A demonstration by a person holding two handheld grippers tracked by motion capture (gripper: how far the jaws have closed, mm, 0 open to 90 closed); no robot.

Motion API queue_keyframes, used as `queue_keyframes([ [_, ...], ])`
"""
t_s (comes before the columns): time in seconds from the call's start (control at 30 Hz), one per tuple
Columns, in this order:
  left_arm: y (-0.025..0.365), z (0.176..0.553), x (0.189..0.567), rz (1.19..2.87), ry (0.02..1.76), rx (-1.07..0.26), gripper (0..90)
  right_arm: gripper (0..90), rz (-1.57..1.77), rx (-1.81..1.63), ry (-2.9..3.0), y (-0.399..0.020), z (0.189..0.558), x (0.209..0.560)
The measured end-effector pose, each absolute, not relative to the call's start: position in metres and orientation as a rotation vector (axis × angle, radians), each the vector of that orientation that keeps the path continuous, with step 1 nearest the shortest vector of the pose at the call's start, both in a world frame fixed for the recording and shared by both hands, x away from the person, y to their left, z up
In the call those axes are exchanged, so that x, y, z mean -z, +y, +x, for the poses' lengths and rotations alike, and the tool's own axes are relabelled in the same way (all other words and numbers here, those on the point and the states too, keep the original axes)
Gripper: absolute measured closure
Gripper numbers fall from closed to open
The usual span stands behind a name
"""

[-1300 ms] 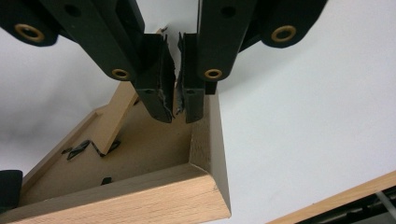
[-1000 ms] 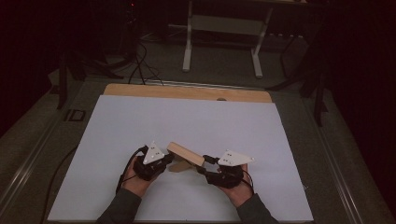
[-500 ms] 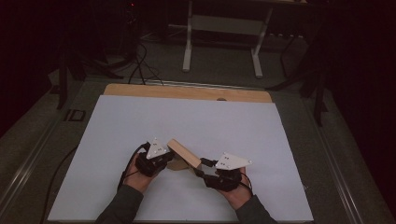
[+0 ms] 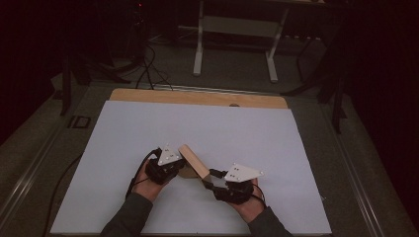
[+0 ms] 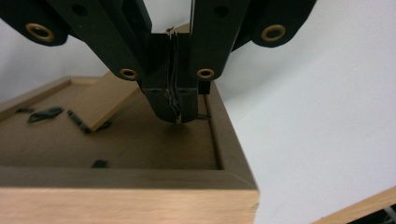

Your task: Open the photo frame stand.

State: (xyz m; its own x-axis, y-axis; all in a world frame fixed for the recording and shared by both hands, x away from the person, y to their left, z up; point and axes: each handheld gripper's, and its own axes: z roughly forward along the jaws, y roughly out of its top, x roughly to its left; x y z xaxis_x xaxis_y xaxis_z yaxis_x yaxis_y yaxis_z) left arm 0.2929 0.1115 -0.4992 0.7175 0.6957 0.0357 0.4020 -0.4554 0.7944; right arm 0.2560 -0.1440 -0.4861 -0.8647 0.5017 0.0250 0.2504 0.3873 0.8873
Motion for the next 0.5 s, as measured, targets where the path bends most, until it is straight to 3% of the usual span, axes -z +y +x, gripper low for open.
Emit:
queue_keyframes([
  [0.5, 0.104, 0.292, 0.486, 2.093, 0.793, -0.479, 89.3, 54.3, 0.619, -1.490, 2.410, -0.135, 0.254, 0.482],
])
